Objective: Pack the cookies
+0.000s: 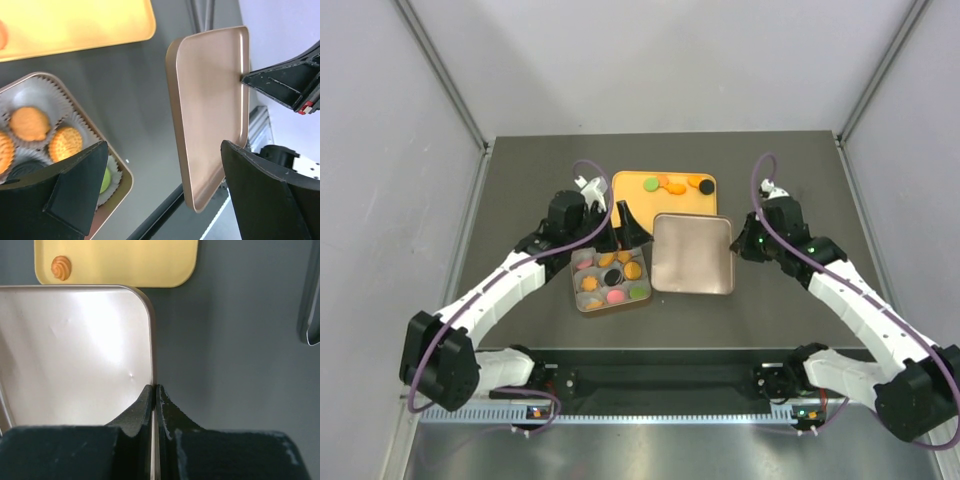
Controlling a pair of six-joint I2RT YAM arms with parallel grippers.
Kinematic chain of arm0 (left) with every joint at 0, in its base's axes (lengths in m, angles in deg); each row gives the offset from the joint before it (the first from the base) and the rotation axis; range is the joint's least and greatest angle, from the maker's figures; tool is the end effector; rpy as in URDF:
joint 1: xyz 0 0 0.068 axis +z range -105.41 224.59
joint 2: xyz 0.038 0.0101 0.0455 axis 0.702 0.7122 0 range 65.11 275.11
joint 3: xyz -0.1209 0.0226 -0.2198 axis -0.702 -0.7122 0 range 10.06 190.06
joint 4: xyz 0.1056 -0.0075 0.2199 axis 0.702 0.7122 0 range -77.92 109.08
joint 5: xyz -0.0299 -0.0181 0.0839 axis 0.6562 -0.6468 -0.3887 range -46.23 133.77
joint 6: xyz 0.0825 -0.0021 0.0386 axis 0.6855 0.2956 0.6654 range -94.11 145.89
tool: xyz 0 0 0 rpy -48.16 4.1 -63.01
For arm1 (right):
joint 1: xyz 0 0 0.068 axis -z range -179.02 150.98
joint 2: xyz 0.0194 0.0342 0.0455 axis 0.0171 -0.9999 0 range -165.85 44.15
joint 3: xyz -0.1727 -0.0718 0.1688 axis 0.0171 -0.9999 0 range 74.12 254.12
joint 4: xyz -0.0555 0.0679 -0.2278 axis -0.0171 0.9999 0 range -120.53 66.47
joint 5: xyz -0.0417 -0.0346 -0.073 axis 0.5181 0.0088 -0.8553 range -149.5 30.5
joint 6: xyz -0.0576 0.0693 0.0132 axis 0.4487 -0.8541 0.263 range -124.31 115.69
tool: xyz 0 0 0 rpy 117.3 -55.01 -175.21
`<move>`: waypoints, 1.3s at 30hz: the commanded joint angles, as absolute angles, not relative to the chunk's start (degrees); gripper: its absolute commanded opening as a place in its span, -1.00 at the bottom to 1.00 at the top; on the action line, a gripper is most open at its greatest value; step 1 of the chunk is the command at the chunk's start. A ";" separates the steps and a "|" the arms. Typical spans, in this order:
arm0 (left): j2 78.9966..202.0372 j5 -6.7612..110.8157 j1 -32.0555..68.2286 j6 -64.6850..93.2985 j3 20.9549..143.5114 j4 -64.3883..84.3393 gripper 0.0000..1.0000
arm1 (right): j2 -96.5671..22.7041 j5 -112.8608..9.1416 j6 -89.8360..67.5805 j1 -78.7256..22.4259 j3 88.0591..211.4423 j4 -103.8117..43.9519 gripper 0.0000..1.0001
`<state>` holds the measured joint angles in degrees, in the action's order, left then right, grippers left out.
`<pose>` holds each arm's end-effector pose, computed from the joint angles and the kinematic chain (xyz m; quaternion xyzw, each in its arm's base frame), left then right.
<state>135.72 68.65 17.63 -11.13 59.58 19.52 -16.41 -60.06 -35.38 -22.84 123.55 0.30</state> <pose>0.2539 -0.1677 0.2459 0.0361 0.8458 -0.4214 0.3252 0.2292 0.1003 0.2358 0.0597 0.9114 0.1837 0.3634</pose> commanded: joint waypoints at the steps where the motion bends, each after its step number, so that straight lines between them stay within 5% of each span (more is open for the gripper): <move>1: 136.91 72.06 17.25 -13.13 61.57 12.87 0.98 | -16.32 -55.99 -36.22 -22.58 127.47 -2.83 -1.00; 9: 139.99 74.09 16.55 -15.59 61.66 7.60 0.95 | -18.25 -54.93 -39.20 -26.44 127.91 -5.74 -1.00; 12: 140.34 75.32 16.29 -16.83 61.57 6.02 0.69 | -19.30 -56.50 -39.64 -28.02 128.08 -6.88 -1.00; 16: 140.35 75.85 16.20 -17.00 61.22 6.10 0.04 | -20.62 -56.69 -40.35 -29.43 127.73 -9.34 -1.00; 21: 139.91 74.36 16.20 -16.04 62.09 9.69 -1.00 | -21.85 -58.70 -39.04 -31.80 128.34 -10.84 -0.89; 25: 139.82 71.37 16.37 -13.41 65.87 16.72 -1.00 | -20.63 -67.47 -32.81 -35.66 130.36 -7.69 -0.02; 28: 141.74 68.64 18.03 -12.70 71.65 24.36 -1.00 | -17.12 -79.50 -26.39 -41.90 132.03 -6.36 0.36; 39: 148.17 79.97 24.02 -19.73 79.23 30.00 -1.00 | -20.88 -104.74 -0.81 -76.26 135.02 -10.05 0.66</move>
<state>148.11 75.58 23.66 -17.44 76.08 28.61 -16.73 -91.64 -11.19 -69.52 132.84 -7.87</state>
